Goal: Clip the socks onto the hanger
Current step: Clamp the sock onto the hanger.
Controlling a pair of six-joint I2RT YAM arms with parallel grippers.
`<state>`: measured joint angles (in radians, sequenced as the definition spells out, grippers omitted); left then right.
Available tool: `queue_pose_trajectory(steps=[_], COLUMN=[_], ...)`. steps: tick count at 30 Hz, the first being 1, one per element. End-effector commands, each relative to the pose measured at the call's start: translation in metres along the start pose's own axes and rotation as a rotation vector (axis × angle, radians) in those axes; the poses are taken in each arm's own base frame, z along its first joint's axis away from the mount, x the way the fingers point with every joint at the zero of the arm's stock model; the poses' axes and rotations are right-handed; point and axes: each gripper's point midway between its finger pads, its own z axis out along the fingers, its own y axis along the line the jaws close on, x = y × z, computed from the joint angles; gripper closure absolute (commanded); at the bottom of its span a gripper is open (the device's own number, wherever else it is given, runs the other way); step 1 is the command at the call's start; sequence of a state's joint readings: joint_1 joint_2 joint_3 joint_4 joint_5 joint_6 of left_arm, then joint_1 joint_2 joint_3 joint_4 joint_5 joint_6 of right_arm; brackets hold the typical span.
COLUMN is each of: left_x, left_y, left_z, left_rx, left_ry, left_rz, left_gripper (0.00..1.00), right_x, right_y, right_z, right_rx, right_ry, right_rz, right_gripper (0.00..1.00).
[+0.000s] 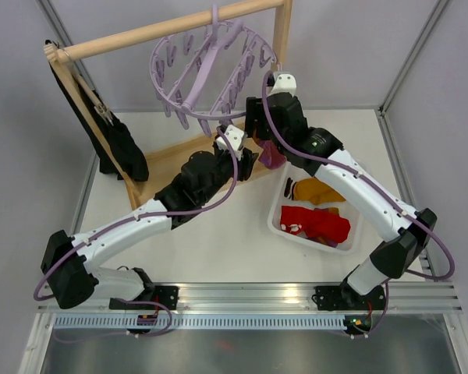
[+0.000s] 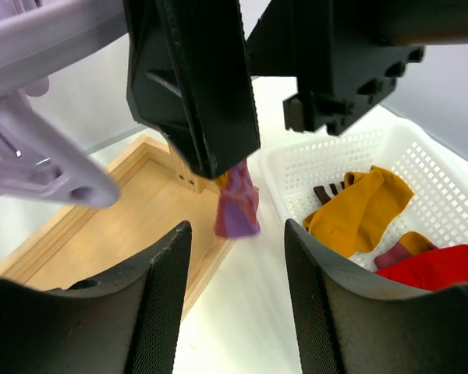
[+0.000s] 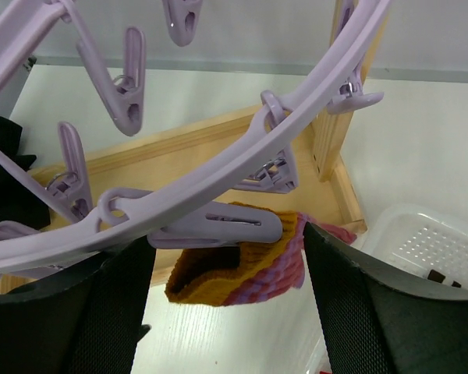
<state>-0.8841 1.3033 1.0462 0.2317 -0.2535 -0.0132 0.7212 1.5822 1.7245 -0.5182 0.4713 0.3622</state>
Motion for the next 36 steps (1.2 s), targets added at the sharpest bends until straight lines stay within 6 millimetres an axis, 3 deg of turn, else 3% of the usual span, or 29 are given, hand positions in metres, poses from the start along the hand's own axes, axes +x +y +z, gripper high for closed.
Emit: queue_pose_trajectory(steps=[1, 8, 17, 21, 30, 36], left_x=[-0.035, -0.045, -0.055, -0.057, -0.052, -0.057], left_y=[0.005, 0.024, 0.042, 0.047, 0.082, 0.083], left_z=[-0.014, -0.042, -0.062, -0.059, -0.048, -0.039], left_rx=[-0.02, -0.089, -0.162, -0.194, -0.349, -0.322], left_ry=[-0.068, -0.069, -0.063, -0.061, 0.008, 0.023], left_rz=[-0.028, -0.038, -0.023, -0.012, -0.041, -0.037], left_gripper=[0.43, 0.4, 0.37, 0.35, 0.32, 0.31], right_x=[-0.035, -0.059, -0.073, -0.075, -0.081, -0.081], right_y=[-0.019, -0.057, -0.079, -0.07, -0.062, -0.045], right_z=[0.009, 0.033, 0.049, 0.048, 0.028, 0.007], right_rx=[0.048, 0.079, 0.075, 0.018, -0.05, -0.171], right_ry=[-0.081, -0.101, -0.119, -0.125, -0.147, -0.148], right_rz=[0.038, 0.084, 0.114, 0.119, 0.128, 0.11], right_gripper=[0.18, 0.18, 0.16, 0.15, 0.14, 0.12])
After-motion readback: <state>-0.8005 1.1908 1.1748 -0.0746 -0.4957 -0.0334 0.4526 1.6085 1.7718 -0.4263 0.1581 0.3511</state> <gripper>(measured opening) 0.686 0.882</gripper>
